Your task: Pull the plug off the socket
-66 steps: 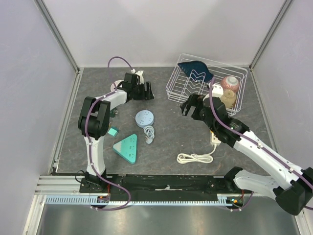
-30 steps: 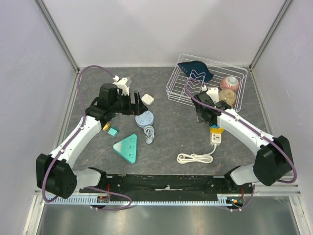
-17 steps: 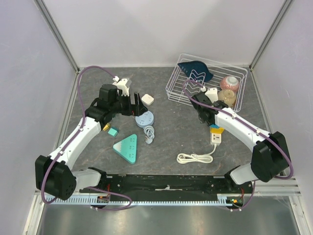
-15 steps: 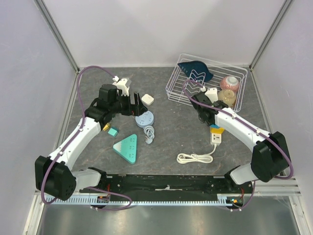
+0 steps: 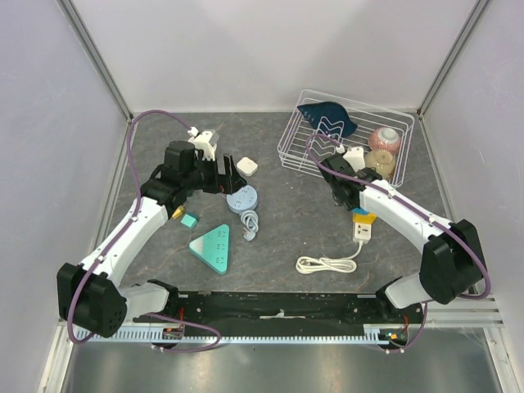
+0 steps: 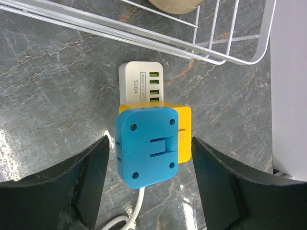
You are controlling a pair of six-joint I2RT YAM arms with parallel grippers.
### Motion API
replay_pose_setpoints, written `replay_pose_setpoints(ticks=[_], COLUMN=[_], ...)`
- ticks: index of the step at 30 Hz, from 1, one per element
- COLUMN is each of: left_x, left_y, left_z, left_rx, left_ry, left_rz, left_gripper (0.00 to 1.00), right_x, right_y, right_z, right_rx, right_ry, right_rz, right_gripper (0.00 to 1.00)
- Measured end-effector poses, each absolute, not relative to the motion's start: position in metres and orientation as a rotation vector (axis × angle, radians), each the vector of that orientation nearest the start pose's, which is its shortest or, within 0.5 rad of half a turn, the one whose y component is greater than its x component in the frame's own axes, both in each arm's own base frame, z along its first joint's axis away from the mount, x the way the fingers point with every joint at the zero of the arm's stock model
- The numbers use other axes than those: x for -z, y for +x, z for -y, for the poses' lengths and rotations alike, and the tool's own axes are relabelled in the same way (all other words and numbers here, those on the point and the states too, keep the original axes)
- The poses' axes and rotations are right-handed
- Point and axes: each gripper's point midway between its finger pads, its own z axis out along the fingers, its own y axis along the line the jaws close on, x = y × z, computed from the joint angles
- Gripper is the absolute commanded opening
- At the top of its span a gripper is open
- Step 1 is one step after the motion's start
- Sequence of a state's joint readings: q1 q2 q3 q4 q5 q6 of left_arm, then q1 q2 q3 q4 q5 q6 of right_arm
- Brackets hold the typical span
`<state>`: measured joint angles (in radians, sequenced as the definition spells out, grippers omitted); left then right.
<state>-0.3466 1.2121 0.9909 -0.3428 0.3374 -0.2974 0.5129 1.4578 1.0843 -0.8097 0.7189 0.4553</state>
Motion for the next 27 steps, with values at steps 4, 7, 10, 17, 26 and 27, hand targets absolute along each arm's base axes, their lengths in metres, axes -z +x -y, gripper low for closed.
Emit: replay_pose_setpoints(ticks=[4, 7, 10, 17, 26, 27], left_x=[-0.206, -0.208, -0.211, -0.219, -0.216, -0.215], left_y=[0.312, 0.312, 0.311, 0.310, 0.307, 0.306], left_z=[0.187, 0.187, 0.186, 0.184, 0.184, 0.185], left_rx=[0.732, 0.732, 0.730, 0.723, 0.720, 0.721], left_ry=[0.259, 0.260, 0.260, 0.256, 0.257, 0.259], left_rz=[-2.173, -2.169, -2.157, -2.132, -2.137, -2.138], left_gripper=[0.96, 0.96, 0.96, 0.96, 0.91, 0.90], right_x=[-0.126, -0.123, -0.118, -0.115, -0.131, -0.132], right_y=[0.301, 0.299, 0.297, 0.299, 0.305, 0.305], right_z=[-0.050, -0.048, -0.047, -0.046, -0.043, -0.043], right_rx=[0.602, 0.617, 0.631, 0.630, 0.583, 0.565], right_ry=[0.111, 0.107, 0.100, 0.109, 0.146, 0.155], right_rz=[-2.410, -2.416, -2.428, -2.427, -2.365, -2.361], right_gripper=[0.76, 0.75, 0.74, 0.54, 0.19, 0.17])
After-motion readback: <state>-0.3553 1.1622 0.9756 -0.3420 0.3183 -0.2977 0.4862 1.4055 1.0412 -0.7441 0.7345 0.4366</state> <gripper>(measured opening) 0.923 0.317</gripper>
